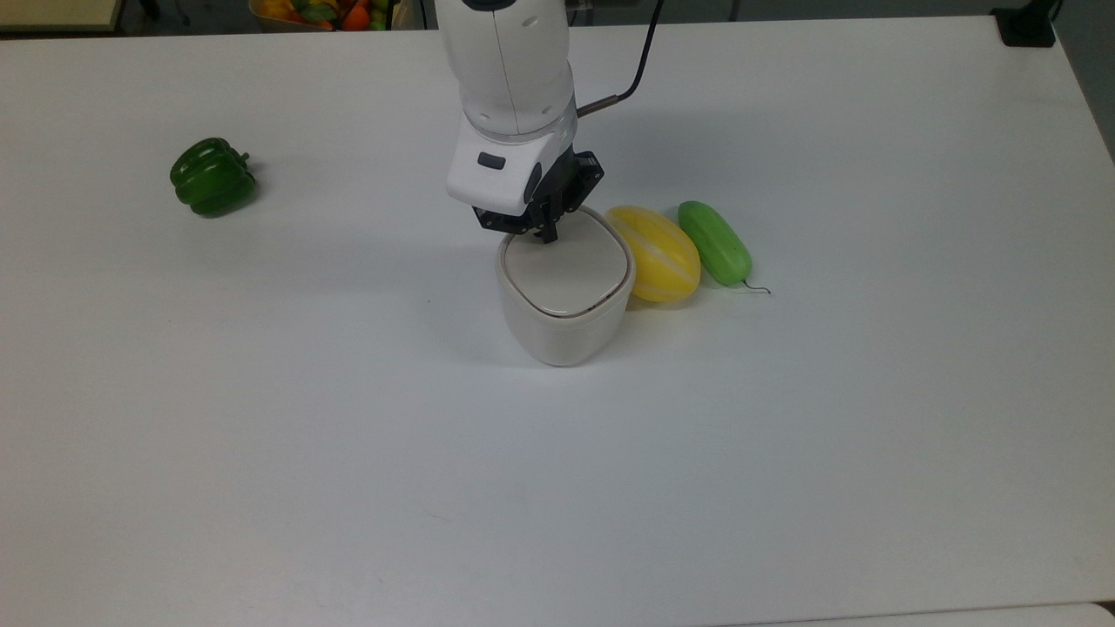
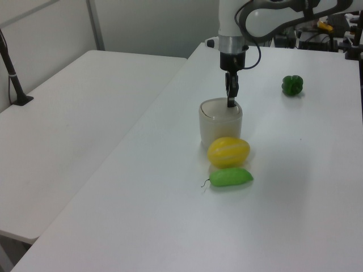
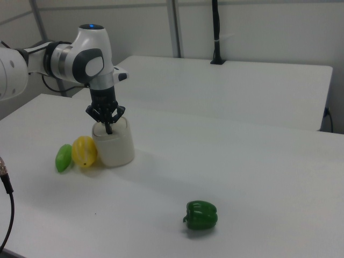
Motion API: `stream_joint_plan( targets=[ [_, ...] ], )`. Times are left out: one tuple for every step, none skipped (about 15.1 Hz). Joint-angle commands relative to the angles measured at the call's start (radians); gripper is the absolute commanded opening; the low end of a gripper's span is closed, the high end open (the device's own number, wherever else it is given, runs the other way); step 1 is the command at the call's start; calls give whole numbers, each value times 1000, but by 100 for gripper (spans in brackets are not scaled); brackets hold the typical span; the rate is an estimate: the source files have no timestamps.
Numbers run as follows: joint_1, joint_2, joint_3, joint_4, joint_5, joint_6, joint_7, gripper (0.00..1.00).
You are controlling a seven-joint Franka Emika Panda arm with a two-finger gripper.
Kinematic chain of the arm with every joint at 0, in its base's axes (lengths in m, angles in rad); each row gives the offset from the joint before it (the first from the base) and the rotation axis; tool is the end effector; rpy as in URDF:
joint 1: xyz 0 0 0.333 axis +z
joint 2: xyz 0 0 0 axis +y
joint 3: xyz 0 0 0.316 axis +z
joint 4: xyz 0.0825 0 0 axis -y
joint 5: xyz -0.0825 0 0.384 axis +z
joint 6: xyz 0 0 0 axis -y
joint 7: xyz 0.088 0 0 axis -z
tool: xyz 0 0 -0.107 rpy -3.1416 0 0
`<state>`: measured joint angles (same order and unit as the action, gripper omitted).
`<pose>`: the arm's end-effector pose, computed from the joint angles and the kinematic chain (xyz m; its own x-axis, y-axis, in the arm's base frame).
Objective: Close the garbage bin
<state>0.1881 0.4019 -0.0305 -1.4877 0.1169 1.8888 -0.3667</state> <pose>0.6678 0.1179 0.4429 0.8825 0.4691 0.0334 0.4701 -0.8777 -0.0931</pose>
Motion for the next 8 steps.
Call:
stream_joint_plan(
  targets=[
    [7,-56,-20,-8,-5,0,12,0],
    [-1,-77,-20,-8,-5,-2,41,0],
    [-16,-95,-20,-11,-5,-3,66,0],
    [-35,-112,-20,-11,-5,-26,74,0],
    [-53,-129,-20,-11,-11,-68,71,0],
    [-77,-147,-20,-8,-14,-107,66,0],
    [-96,-169,-20,-9,-17,-141,68,0],
    [-116,-201,-20,-13,-23,-189,72,0]
  ],
)
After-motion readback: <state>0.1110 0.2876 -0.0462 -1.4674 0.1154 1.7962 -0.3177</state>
